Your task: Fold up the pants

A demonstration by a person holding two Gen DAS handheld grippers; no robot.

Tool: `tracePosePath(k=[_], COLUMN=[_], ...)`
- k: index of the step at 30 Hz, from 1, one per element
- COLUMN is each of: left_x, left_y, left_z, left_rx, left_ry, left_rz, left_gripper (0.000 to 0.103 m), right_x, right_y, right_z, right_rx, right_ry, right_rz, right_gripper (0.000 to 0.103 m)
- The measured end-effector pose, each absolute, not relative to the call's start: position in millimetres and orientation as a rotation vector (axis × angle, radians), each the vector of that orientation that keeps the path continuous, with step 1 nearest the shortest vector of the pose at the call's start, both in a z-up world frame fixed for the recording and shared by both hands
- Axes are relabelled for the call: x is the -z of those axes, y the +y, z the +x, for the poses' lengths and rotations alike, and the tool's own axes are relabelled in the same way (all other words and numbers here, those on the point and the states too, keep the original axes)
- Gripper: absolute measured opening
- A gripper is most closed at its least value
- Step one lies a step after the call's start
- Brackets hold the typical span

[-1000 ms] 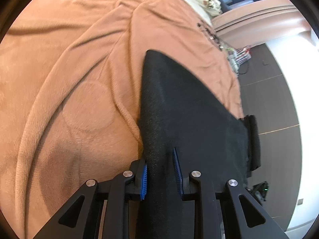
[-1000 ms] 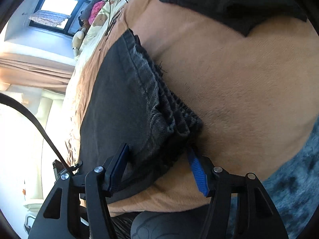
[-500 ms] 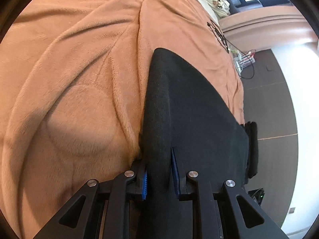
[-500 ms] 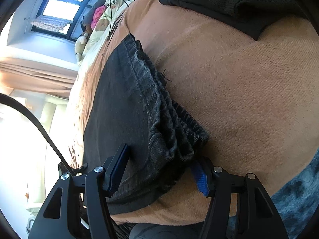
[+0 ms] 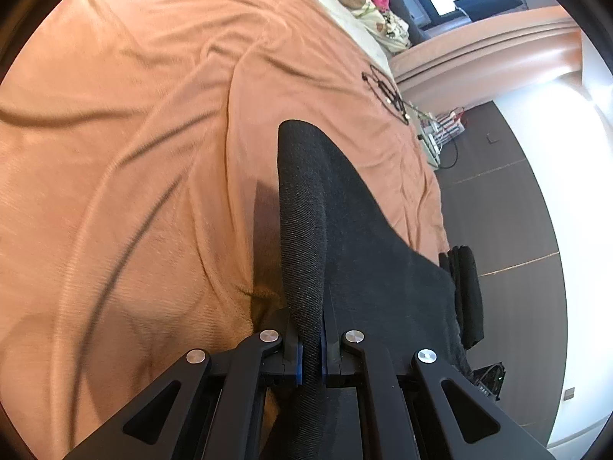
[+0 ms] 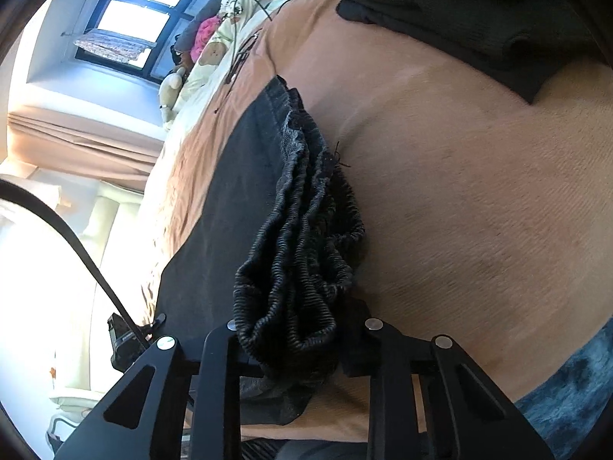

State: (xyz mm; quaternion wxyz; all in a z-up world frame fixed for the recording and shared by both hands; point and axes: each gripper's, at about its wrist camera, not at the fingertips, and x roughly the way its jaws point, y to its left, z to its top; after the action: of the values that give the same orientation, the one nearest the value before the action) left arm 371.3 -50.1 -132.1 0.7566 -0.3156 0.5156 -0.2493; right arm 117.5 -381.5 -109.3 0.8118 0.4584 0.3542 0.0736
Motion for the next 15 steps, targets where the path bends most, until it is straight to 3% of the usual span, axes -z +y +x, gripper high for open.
tracePosePath(k=[15], left_x=[100.8], left_y=[62.7], left_z=[352.9], left_rx=[0.428], left_ry=[1.031], left_rz=[-0.717], left_gripper=[0.006], right_x=[113.1], right_y=[-292.1], right_z=[165.9], right_rx=[-0.276], right_ry=[0.849], right_rz=[0.922], right_gripper=[0.022])
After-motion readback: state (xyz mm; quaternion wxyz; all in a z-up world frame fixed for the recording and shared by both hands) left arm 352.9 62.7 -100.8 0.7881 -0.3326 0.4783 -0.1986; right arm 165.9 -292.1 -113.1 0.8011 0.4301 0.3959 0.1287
